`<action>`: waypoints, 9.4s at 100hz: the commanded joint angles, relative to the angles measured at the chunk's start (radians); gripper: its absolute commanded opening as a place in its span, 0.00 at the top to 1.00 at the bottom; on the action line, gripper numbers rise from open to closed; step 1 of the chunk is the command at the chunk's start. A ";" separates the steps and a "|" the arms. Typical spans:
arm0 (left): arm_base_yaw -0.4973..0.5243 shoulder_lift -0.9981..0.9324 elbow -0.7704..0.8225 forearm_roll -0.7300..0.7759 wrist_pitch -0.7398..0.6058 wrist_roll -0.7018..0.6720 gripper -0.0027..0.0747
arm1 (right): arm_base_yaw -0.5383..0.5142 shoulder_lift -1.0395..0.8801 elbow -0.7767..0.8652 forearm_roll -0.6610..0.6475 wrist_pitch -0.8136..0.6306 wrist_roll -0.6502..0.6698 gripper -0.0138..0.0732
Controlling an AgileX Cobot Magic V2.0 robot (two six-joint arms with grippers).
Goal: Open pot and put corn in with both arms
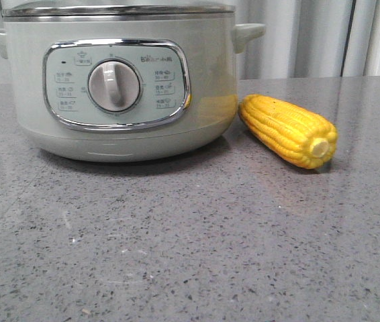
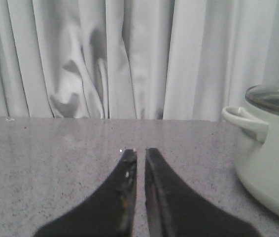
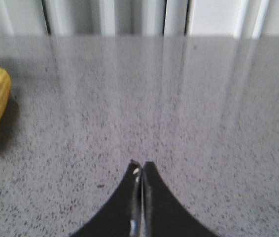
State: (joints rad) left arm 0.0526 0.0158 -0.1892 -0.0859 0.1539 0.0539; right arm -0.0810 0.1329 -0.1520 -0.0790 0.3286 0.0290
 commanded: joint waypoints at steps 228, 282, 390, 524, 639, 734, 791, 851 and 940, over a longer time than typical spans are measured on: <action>-0.650 1.381 -0.727 0.017 -0.603 -0.004 0.41 | 0.007 0.323 -0.203 0.234 -0.054 -0.008 0.92; -0.648 1.458 -0.791 -0.031 -0.593 -0.004 0.44 | 0.007 0.323 -0.203 0.234 -0.054 -0.008 0.92; -0.648 1.431 -0.868 -0.025 -0.625 -0.004 0.99 | 0.007 0.323 -0.203 0.234 -0.054 -0.008 0.92; -0.158 0.607 -0.547 -0.028 -0.177 0.114 0.99 | 0.017 0.329 -0.244 0.249 -0.023 -0.008 0.92; -0.066 0.674 -0.135 -0.168 -0.459 0.096 0.99 | 0.347 1.124 -0.917 0.249 0.438 -0.089 0.42; -0.212 1.162 -0.135 -0.087 -0.799 0.023 0.96 | 0.388 1.148 -0.939 0.283 0.455 -0.089 0.42; -0.212 1.160 -0.135 -0.083 -0.812 0.015 0.48 | 0.396 1.282 -0.972 0.288 0.418 -0.083 0.42; -0.212 1.151 -0.135 -0.083 -0.822 0.015 0.48 | 0.393 1.344 -0.972 0.276 0.481 -0.067 0.92; -0.212 0.852 -0.135 -0.067 -0.689 0.015 0.99 | 0.398 0.924 -0.976 0.276 0.573 -0.055 0.91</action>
State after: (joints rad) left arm -0.1538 0.9073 -0.2961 -0.1613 -0.4939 0.0767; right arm 0.3211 1.0942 -1.0961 0.1912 0.9467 -0.0265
